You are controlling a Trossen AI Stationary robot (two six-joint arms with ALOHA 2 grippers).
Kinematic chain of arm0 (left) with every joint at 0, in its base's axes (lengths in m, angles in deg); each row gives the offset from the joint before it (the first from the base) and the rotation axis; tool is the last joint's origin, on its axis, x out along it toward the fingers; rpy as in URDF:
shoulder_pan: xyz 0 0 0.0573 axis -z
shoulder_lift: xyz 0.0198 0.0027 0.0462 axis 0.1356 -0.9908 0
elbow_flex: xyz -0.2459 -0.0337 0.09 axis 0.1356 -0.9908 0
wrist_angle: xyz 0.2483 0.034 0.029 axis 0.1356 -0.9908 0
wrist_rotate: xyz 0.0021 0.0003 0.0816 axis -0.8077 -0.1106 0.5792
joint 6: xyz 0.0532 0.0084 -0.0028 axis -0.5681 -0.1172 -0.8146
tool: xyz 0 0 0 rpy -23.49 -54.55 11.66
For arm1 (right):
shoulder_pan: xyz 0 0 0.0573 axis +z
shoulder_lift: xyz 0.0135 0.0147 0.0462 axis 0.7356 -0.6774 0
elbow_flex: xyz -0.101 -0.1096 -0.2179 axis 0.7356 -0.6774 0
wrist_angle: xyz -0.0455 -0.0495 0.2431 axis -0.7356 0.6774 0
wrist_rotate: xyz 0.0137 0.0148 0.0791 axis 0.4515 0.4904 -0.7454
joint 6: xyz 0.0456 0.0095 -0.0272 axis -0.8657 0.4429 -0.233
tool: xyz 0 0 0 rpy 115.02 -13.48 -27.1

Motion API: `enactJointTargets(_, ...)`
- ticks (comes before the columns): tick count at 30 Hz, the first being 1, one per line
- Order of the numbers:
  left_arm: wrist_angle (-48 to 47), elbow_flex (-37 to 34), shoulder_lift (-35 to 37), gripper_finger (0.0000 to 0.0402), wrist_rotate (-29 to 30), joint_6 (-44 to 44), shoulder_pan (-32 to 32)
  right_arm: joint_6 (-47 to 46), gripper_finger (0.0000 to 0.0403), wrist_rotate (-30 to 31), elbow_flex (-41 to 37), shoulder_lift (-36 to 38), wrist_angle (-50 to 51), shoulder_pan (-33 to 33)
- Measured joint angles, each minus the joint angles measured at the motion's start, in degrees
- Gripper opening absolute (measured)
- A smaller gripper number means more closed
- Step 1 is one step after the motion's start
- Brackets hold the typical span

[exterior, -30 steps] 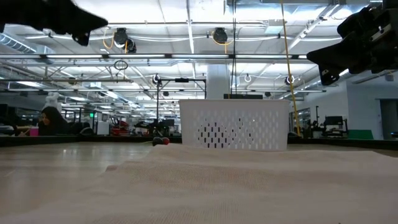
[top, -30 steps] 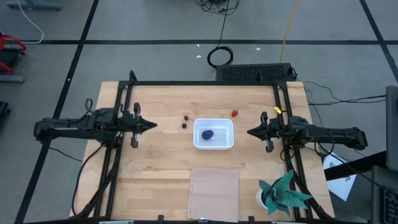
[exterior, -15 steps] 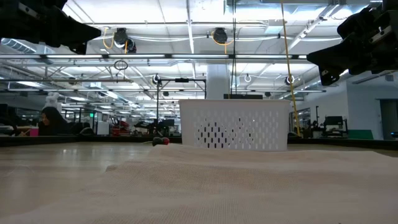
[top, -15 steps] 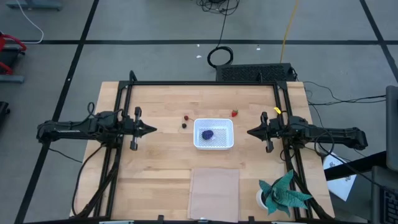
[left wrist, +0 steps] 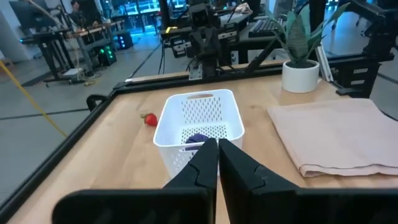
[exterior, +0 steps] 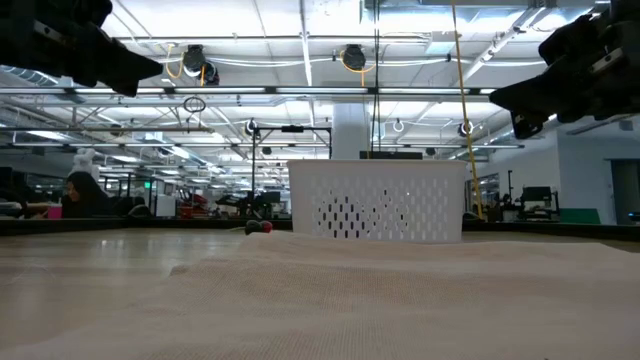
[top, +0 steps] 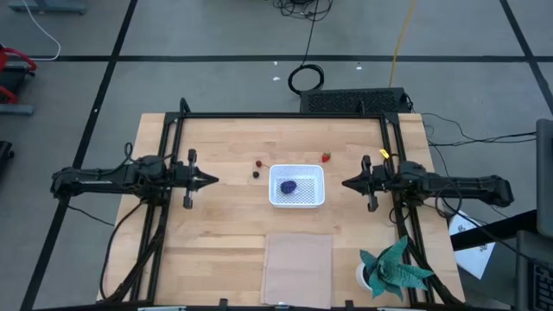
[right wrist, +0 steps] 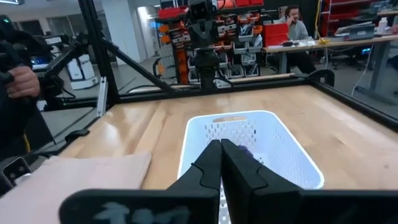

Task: Pick and placing Produce into tupperware
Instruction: Put the red strawberry into the white basket

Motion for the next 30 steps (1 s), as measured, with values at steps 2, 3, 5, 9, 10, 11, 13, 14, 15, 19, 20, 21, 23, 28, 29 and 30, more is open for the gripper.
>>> enactJointTargets(2, 0.36, 0.0, 0.0, 0.0019, 0.0, -0.7, 0.0, 0.54, 0.0, 1.99, 0.07, -1.41, -0.84, -0.14)
enactJointTargets(3, 0.57, 0.0, 0.0, 0.0018, 0.03, -0.95, 0.0, 0.96, 0.0, 2.74, 0.26, -2.22, -1.14, -0.23)
enactJointTargets(5, 0.99, 0.0, 0.0, 0.0014, 0.17, -1.49, 0.0, 1.32, 0.0, 4.07, 0.57, -3.97, -1.55, -0.73)
enactJointTargets(9, 2.03, 0.0, 0.0, 0.0003, 1.38, -2.35, 0.0, 2.06, 0.0, 7.29, 1.56, -7.37, -2.79, -1.86)
enactJointTargets(10, 2.01, 0.0, 0.0, 0.0002, 1.78, -2.32, 0.0, 2.37, 0.0, 8.96, 1.65, -8.02, -3.55, -2.02)
enactJointTargets(11, 2.01, 0.0, -0.02, 0.0002, 2.19, -2.3, 0.0, 2.63, 0.0, 10.49, 1.66, -8.68, -4.34, -2.27)
enactJointTargets(13, 2.03, 0.0, 0.0, 0.0006, 2.66, -2.29, 0.0, 3.41, 0.0, 12.1, 1.73, -9.96, -6.06, -2.82)
enactJointTargets(14, 2.03, 0.0, 0.0, 0.0009, 2.77, -2.3, 0.0, 3.74, 0.0, 12.11, 1.75, -10.51, -6.5, -3.03)
enactJointTargets(15, 2.03, 0.0, 0.0, 0.0012, 2.79, -2.31, 0.0, 3.86, 0.0, 12.11, 1.75, -11.0, -6.68, -3.19)
enactJointTargets(19, 2.1, 0.0, 0.0, 0.0023, 2.84, -2.57, 0.0, 3.68, 0.0, 12.09, 1.81, -12.77, -8.3, -3.91)
enactJointTargets(20, 2.1, 0.0, 0.0, 0.0025, 2.92, -2.61, 0.0, 3.69, 0.0, 12.07, 1.85, -13.12, -9.07, -4.15)
enactJointTargets(21, 2.1, 0.0, 0.0, 0.0025, 3.0, -2.76, 0.0, 3.72, 0.0, 12.07, 2.14, -13.37, -9.2, -4.42)
enactJointTargets(23, 2.12, 0.0, 0.0, 0.0025, 3.02, -3.19, 0.0, 3.73, 0.0, 11.99, 3.4, -14.1, -8.55, -5.08)
enactJointTargets(28, 2.17, 0.0, 0.0, 0.0026, 3.03, -3.64, 0.0, 3.94, 0.0, 9.04, 8.88, -17.9, -6.17, -7.26)
enactJointTargets(29, 2.24, 0.0, 0.0, 0.0026, 3.03, -3.64, 0.0, 3.94, 0.0, 9.03, 10.09, -18.78, -5.64, -7.85)
enactJointTargets(30, 2.36, 0.0, 0.0, 0.0026, 3.03, -3.66, 0.0, 3.95, 0.0, 9.03, 11.44, -19.64, -4.43, -8.49)
